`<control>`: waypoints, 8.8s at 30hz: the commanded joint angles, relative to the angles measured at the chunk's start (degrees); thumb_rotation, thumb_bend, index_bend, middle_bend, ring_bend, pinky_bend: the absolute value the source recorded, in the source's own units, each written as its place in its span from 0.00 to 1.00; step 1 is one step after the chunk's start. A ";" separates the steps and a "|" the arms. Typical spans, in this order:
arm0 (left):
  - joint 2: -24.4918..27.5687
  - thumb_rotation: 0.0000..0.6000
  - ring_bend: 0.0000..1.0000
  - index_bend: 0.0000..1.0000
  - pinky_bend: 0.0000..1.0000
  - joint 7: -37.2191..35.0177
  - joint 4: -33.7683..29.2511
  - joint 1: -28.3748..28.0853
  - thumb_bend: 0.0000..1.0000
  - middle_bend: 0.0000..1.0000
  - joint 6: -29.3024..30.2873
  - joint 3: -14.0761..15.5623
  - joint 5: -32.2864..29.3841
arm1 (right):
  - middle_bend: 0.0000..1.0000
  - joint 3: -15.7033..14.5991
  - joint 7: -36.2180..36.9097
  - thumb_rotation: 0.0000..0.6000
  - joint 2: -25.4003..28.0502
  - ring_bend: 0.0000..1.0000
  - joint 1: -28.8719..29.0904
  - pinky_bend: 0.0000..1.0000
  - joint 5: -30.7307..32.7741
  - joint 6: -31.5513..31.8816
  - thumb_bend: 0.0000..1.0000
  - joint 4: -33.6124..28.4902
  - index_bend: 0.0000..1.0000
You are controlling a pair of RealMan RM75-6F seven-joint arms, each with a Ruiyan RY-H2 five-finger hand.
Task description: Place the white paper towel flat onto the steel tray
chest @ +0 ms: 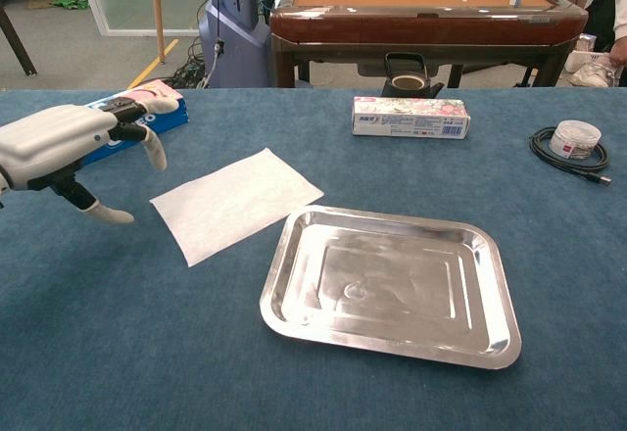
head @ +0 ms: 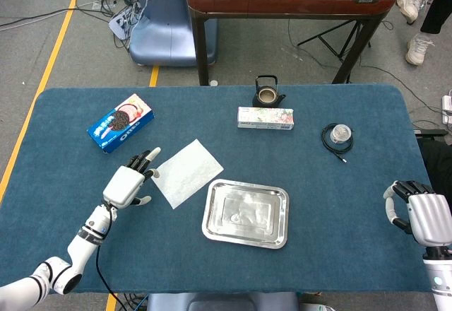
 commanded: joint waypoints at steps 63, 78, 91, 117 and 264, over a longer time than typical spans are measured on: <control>-11.48 1.00 0.00 0.34 0.16 -4.93 18.39 -4.40 0.05 0.00 -2.92 3.25 -2.85 | 0.48 1.10 1.15 1.00 0.46 0.38 0.00 0.43 1.94 -0.27 0.52 0.40 0.55; -12.74 1.00 0.00 0.35 0.17 -5.44 17.87 -5.43 0.05 0.00 -2.64 2.39 -3.49 | 0.48 1.11 1.36 1.00 0.54 0.38 -0.05 0.43 1.85 -0.15 0.52 0.34 0.55; -13.78 1.00 0.00 0.37 0.17 -5.48 17.52 -6.15 0.05 0.00 -2.23 2.12 -3.56 | 0.48 1.15 1.73 1.00 0.78 0.38 -0.16 0.43 1.72 0.11 0.52 0.18 0.55; -14.43 1.00 0.00 0.41 0.17 -7.02 15.04 -6.20 0.10 0.00 -2.33 1.85 -4.34 | 0.48 1.18 1.90 1.00 0.95 0.38 -0.31 0.43 1.47 0.53 0.52 -0.03 0.55; -4.26 1.00 0.00 0.47 0.21 -7.22 -19.78 -7.27 0.45 0.00 -7.13 3.25 -2.55 | 0.48 0.77 3.25 1.00 2.05 0.38 -0.53 0.43 -0.57 1.87 0.52 -1.54 0.55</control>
